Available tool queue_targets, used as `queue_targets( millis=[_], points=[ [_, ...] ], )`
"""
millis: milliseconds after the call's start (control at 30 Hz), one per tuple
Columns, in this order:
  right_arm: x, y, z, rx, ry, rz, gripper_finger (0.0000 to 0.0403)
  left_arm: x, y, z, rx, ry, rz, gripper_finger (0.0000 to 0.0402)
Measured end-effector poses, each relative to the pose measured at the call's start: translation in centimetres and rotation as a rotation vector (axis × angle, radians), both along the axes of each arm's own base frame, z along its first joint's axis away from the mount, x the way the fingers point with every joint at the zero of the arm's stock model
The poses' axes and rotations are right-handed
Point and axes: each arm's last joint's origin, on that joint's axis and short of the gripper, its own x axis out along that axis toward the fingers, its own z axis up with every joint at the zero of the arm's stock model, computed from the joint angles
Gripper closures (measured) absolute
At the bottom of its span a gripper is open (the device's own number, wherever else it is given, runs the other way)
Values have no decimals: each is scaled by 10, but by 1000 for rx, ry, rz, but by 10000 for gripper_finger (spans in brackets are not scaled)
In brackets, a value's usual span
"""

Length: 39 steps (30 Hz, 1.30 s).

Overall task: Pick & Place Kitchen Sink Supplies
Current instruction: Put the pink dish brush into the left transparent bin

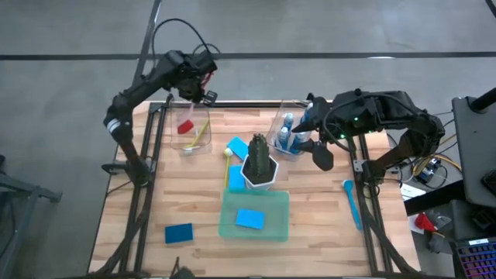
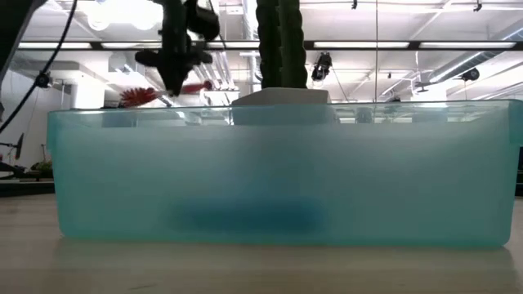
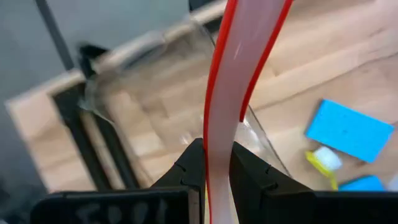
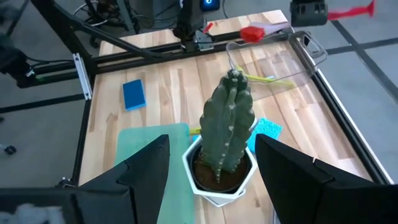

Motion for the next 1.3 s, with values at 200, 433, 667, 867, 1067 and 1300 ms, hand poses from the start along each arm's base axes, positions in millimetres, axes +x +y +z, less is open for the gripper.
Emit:
queue_targets(
  millis=[200, 433, 667, 867, 1067, 1300],
  points=[
    [3, 0, -4, 12, 8, -16, 172, 5, 15, -42, -127, 110, 14, 356],
    [6, 0, -10, 13, 29, -26, 172, 0, 20, -84, -179, 261, 44, 355],
    [7, 0, -10, 12, 27, -25, 172, -8, 17, -108, -225, 293, 112, 355],
    [7, 0, -10, 10, 26, -23, 172, -8, 22, -127, -219, 250, 112, 355],
    [7, 0, -10, 10, 25, -23, 172, -5, 27, -140, -176, 210, 98, 351],
    [7, 0, -9, 13, 24, -26, 172, -9, 28, -153, -191, 193, 119, 349]
  ],
)
